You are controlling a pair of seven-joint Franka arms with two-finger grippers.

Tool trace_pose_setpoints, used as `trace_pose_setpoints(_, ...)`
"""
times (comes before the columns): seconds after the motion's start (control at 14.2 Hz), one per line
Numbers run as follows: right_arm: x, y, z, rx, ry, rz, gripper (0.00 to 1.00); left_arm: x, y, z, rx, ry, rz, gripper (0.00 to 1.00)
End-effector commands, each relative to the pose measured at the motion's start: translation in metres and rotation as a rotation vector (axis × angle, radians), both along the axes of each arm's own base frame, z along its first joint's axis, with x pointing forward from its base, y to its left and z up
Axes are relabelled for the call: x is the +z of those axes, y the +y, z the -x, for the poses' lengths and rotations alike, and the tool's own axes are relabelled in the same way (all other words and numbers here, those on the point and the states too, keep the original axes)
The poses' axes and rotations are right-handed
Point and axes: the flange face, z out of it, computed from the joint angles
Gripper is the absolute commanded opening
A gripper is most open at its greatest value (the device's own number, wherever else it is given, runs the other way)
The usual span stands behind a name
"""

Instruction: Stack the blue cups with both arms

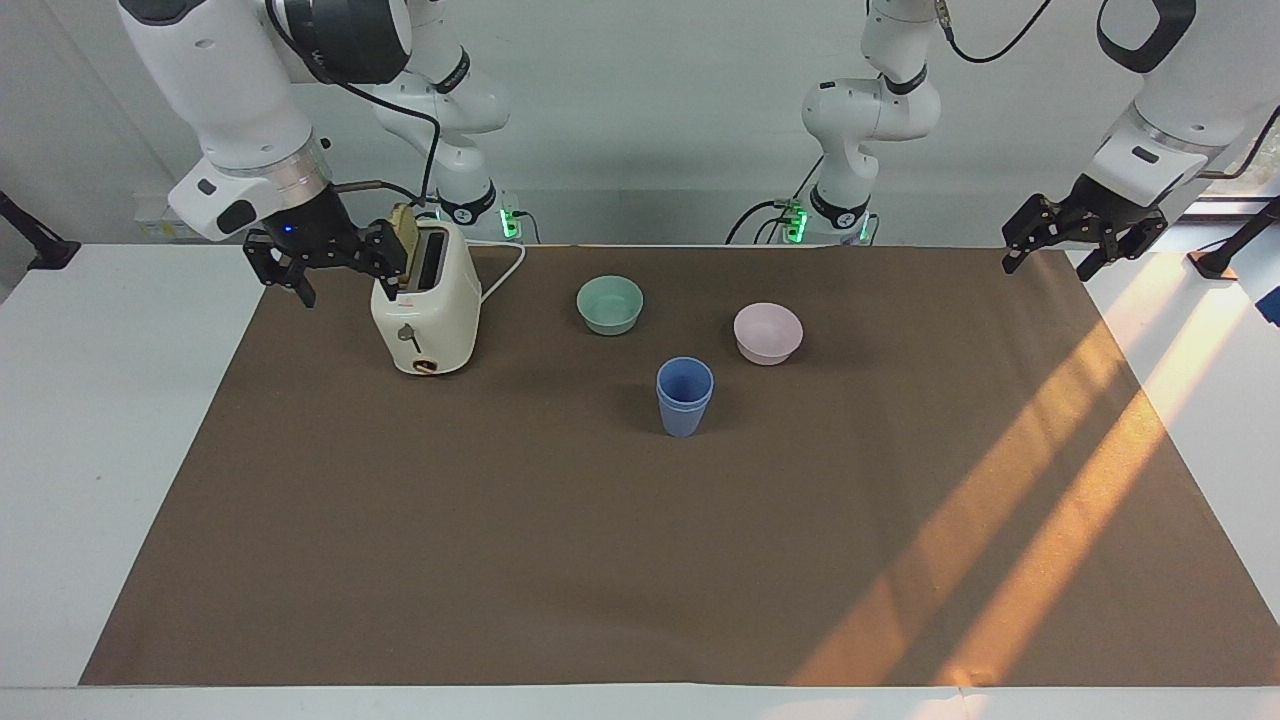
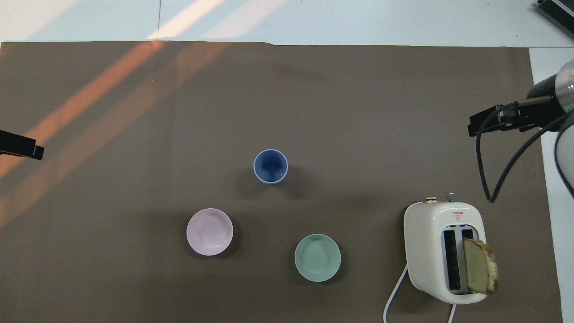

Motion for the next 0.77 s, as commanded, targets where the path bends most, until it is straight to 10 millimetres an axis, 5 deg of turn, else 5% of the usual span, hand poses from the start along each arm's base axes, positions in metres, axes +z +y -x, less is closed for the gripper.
trace_pose_setpoints(0.0, 0.0003, -0.0041, 0.0076, -0.010, 0.006, -0.009, 1.00, 0.0063, 0.0010, 0.0025, -0.008, 0.001, -0.019, 1.00)
trace_pose_setpoints(0.7, -0.0052, -0.0112, 0.0127, -0.021, 0.010, -0.011, 1.00, 0.0063, 0.0010, 0.0025, -0.008, 0.001, -0.019, 1.00)
